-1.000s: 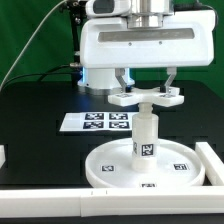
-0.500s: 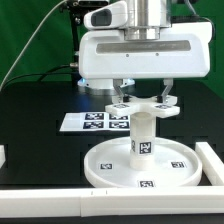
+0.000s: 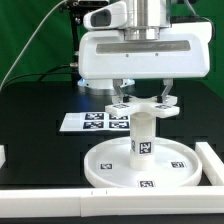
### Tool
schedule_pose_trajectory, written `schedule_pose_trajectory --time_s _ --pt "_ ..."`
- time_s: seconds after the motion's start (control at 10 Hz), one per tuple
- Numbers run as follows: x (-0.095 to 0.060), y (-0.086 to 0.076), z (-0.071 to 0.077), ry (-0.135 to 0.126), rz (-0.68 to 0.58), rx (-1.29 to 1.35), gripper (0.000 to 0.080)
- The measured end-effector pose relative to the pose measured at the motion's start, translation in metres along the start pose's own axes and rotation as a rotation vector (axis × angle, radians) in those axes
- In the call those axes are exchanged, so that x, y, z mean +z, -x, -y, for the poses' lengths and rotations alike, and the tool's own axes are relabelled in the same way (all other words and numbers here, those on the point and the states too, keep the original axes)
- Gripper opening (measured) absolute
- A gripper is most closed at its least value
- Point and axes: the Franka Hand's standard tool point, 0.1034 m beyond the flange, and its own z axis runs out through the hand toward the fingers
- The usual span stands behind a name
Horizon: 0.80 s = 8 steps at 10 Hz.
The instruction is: Assemble round table
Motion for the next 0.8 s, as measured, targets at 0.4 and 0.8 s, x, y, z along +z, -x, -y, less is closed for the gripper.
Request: schedule_pose_trajectory --time_s 0.4,0.8 --pt "0.0071 -0.0055 0.0043 -0.029 -0.054 0.424 0.0442" --pt "0.0068 -0.0056 0.0017 -0.066 -0.073 0.738 0.0442"
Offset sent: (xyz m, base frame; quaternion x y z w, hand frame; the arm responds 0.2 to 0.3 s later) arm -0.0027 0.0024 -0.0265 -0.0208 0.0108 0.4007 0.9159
